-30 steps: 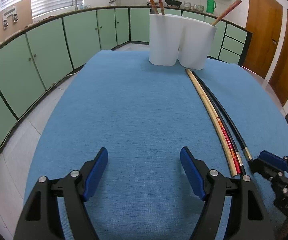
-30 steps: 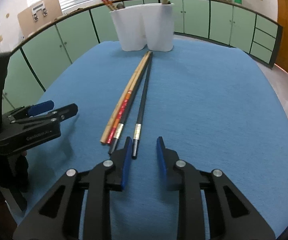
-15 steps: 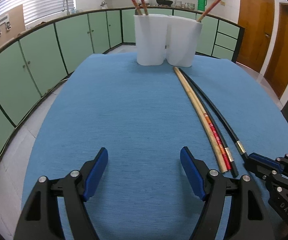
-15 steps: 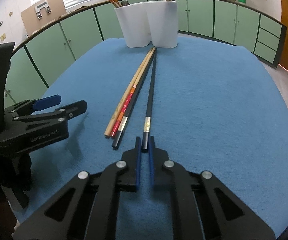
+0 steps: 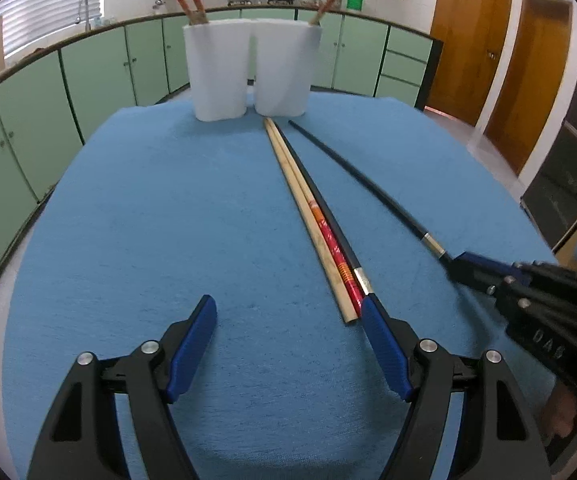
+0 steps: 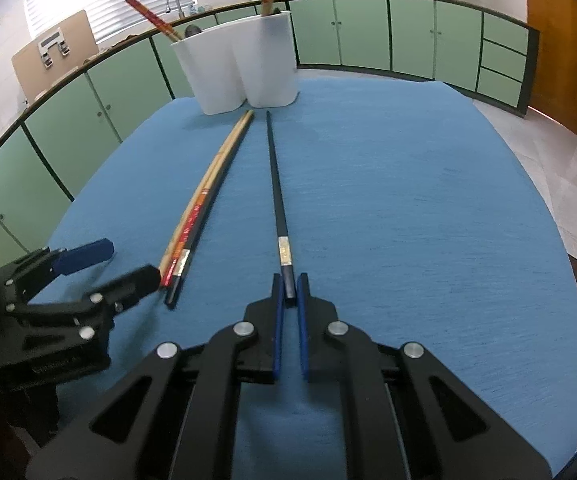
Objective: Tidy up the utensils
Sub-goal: 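Grasp a black chopstick with the right tool while the left tool grasps a plain wooden chopstick, then lift both chopsticks into the white holder and open both tools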
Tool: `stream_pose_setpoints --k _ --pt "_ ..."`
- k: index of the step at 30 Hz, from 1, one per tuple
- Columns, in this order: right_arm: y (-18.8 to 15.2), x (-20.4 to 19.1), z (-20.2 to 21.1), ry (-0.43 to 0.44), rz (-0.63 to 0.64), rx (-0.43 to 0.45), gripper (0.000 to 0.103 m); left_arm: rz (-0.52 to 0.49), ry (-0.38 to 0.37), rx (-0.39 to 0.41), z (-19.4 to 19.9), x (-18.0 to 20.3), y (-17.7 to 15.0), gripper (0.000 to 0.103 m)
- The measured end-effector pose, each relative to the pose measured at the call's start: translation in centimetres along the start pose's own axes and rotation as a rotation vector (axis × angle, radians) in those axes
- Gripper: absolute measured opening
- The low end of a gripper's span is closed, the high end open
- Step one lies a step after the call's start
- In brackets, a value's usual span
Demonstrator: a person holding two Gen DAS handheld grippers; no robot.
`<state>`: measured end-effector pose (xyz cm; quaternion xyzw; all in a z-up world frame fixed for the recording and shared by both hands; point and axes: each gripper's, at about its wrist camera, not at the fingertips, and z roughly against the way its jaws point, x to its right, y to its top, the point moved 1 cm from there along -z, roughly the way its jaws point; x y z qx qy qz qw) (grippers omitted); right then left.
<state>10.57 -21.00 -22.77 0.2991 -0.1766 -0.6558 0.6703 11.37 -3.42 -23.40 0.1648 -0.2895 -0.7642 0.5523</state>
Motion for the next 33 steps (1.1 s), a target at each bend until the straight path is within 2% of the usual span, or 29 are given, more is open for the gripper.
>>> stream_pose_setpoints --k 6,12,15,18,21,23,24,25,33 --pt "0.1 0.2 -0.2 0.005 -0.001 -0.006 0.006 0.002 0.018 -0.009 -0.1 -0.2 -0.1 0.074" --pt "0.1 0.1 -0.2 0.010 -0.001 -0.009 0.006 0.050 0.090 -0.004 0.1 -1.5 -0.2 0.073" --pt "0.1 0.1 -0.3 0.013 0.002 -0.014 0.008 0.046 0.086 -0.005 0.1 -1.5 -0.2 0.071" --pt "0.1 0.1 -0.4 0.015 0.002 -0.016 0.009 0.026 0.084 -0.007 0.1 -1.1 -0.3 0.059" --pt "0.1 0.2 -0.4 0.025 -0.007 -0.018 0.009 0.026 0.062 -0.001 0.1 -0.9 -0.2 0.041" --pt "0.1 0.4 -0.5 0.036 -0.016 -0.020 0.008 0.035 0.046 0.003 0.1 -1.0 -0.2 0.023" --pt "0.1 0.5 -0.5 0.038 -0.019 -0.020 0.007 0.045 0.039 0.005 0.2 -1.1 -0.2 0.018" --pt "0.1 0.5 -0.5 0.040 -0.021 -0.020 0.007 0.052 0.035 0.005 0.2 -1.2 -0.2 0.010" --pt "0.4 0.3 0.4 0.043 0.006 0.002 0.006 0.083 0.012 0.033 1.4 -1.4 0.4 0.007"
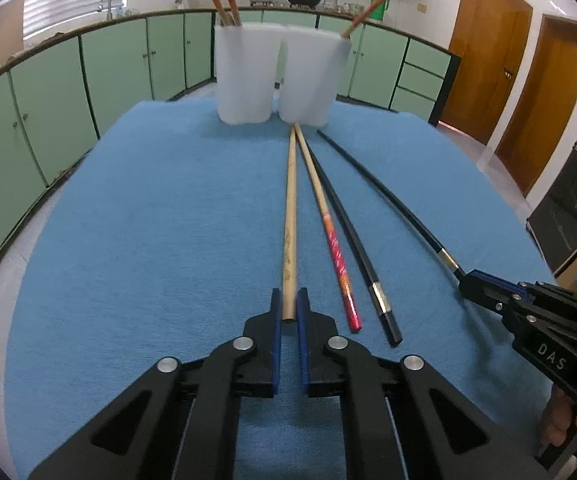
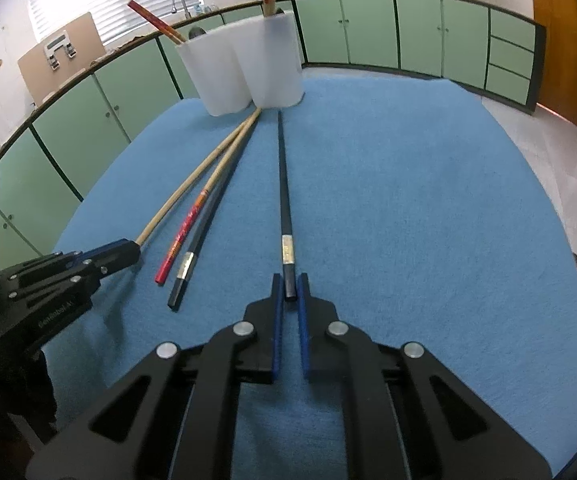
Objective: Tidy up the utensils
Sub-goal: 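Lift both chopsticks into the white holder and open both tools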
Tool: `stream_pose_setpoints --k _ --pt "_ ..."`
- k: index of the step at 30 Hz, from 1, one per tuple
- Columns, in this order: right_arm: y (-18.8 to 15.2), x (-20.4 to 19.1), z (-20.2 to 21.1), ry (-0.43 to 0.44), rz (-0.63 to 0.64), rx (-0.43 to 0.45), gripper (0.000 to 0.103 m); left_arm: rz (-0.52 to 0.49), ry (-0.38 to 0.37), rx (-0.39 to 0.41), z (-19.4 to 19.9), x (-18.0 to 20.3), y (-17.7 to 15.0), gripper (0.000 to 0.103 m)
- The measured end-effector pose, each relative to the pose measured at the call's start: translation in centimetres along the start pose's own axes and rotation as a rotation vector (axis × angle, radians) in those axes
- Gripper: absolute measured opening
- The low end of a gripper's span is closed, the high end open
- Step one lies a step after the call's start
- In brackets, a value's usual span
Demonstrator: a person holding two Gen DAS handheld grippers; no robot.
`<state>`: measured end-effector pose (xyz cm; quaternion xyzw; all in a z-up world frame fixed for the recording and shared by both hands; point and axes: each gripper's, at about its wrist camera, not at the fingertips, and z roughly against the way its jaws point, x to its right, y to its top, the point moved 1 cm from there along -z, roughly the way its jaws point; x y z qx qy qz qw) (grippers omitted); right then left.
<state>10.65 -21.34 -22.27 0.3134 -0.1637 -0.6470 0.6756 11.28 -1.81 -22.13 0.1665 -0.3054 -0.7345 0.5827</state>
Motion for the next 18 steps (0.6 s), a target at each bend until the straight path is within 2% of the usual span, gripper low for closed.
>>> stream_pose_setpoints --k 9,18 --pt "2.3 0.1 3.3 -0.002 0.023 0.076 0.006 -0.011 0.019 0.128 4.9 -0.2 3.1 0.007" --pt "6.3 -0.2 7.6 0.009 0.038 0.176 0.006 -0.013 0.012 0.266 9.6 -0.3 6.8 0.007"
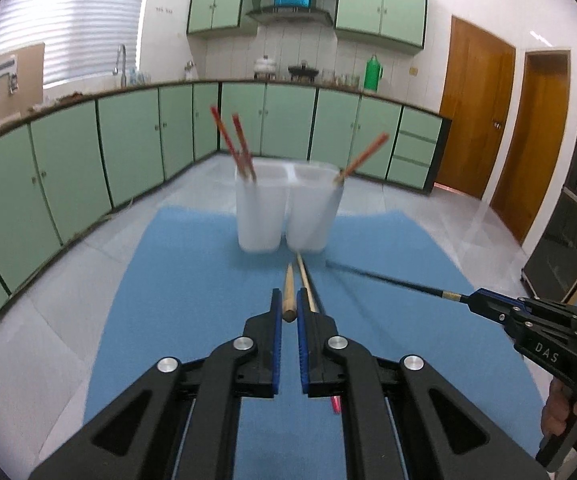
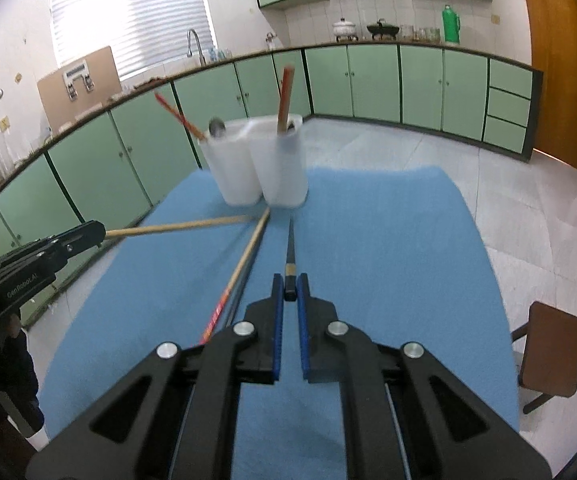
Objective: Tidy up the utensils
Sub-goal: 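Lift both chopsticks into the white holder and open both tools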
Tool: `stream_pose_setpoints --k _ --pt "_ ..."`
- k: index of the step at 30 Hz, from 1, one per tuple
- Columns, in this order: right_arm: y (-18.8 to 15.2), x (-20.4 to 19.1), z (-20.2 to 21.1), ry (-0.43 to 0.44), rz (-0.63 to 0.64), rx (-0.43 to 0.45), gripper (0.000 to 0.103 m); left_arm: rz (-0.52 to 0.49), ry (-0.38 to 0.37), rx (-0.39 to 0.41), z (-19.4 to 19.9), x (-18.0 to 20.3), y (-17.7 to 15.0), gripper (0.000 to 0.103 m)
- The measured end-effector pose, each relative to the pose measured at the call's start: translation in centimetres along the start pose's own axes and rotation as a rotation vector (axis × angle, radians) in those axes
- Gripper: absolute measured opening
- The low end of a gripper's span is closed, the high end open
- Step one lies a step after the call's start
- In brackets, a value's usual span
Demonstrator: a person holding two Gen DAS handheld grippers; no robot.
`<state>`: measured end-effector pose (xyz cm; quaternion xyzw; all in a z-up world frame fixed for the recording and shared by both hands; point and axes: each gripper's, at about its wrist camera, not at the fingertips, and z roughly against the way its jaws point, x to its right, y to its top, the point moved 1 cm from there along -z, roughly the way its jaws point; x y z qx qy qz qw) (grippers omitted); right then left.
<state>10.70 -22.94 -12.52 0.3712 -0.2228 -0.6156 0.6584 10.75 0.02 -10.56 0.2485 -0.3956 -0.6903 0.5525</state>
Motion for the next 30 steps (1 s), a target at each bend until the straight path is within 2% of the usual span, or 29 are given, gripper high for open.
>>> stream_pose_setpoints --k 9,23,30 --pt "6.5 -0.6 2.2 0.043 0.035 0.063 0.006 -0.028 -0.040 0.090 0.7 0.1 5.2 0.007" --pt "13.9 -1.9 2.1 0.114 0.116 0.059 0.006 -0.075 -0.087 0.122 -0.1 0.5 9.5 0.007" --pt "18.8 -2.3 3.8 0.144 0.134 0.150 0.006 -0.085 -0.093 0.223 1.6 0.2 13.8 0.007"
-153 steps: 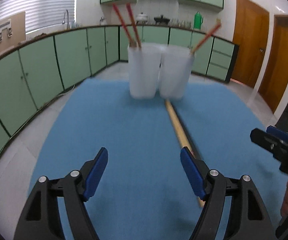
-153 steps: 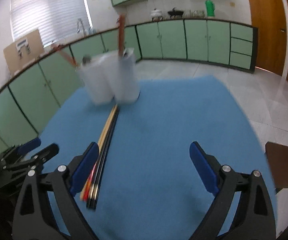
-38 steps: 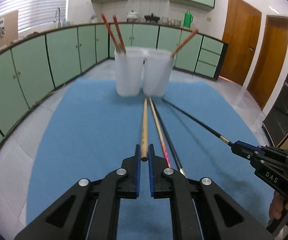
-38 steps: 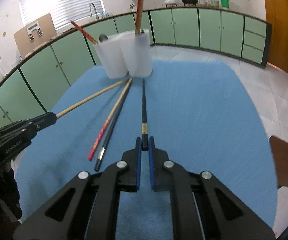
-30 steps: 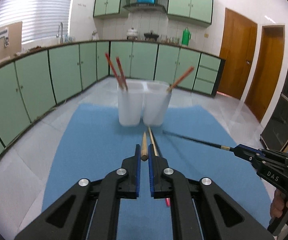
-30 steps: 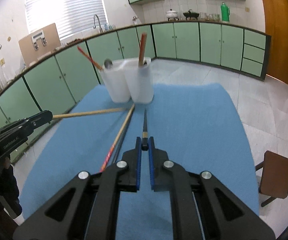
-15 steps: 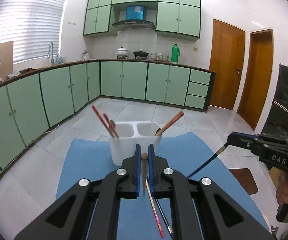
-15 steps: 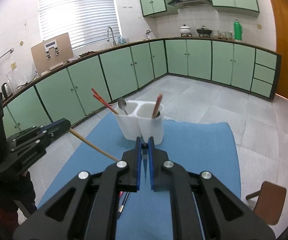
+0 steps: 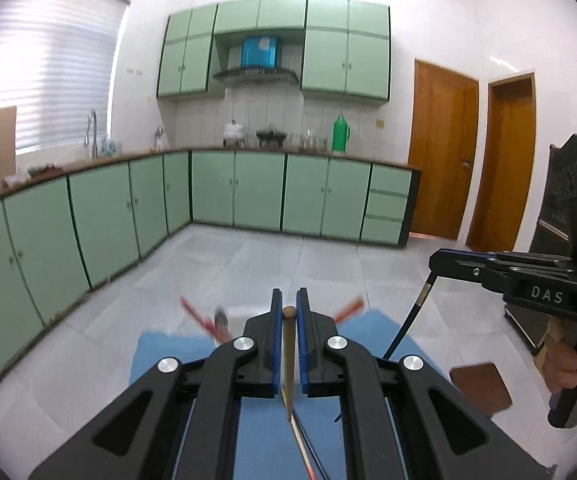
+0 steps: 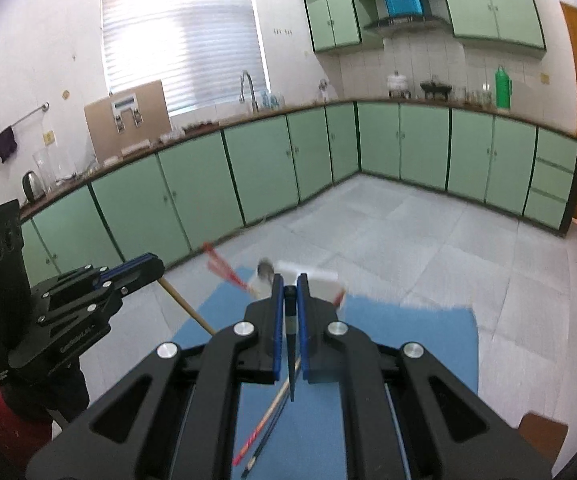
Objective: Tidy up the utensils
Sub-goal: 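Lift both chopsticks into the white holder and open both tools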
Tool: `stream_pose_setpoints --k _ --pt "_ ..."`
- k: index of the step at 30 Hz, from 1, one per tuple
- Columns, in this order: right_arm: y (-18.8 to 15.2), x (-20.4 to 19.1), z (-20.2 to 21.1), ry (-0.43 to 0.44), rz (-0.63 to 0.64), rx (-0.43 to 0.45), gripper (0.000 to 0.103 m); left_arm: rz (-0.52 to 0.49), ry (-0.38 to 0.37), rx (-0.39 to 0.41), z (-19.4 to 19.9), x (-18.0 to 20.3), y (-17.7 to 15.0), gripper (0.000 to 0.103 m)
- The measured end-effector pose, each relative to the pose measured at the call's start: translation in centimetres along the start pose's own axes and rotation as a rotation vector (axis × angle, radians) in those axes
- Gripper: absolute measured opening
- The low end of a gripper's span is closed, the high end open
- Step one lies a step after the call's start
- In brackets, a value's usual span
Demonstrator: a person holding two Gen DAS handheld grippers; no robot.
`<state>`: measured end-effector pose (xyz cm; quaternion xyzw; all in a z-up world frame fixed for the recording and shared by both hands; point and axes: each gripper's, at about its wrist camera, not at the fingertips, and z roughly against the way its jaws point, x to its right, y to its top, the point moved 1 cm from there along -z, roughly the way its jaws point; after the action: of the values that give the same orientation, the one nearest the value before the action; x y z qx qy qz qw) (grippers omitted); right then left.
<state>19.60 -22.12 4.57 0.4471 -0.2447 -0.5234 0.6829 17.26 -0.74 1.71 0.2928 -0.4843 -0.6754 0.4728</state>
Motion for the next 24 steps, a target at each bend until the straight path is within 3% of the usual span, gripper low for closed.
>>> stream_pose_setpoints --k 6,12,16,24 --pt "5.0 1.1 0.1 -0.020 -0.003 0.123 0.006 -0.030 0.042 0.143 -0.4 -0.1 5.2 0.007" --pt "7.7 3.2 -2.8 -0.045 -0.019 0.197 0.006 -0.049 0.099 0.196 -4.2 -0.6 6.8 0.007" --pt "7.4 4.5 -5.9 -0.067 -0.025 0.187 0.006 -0.024 0.112 0.153 -8.0 -1.5 5.4 0.007" --pt "4.3 5.6 -11.0 -0.063 -0.057 0.072 0.009 0.022 0.114 0.023 -12.5 -2.9 2.2 0.010"
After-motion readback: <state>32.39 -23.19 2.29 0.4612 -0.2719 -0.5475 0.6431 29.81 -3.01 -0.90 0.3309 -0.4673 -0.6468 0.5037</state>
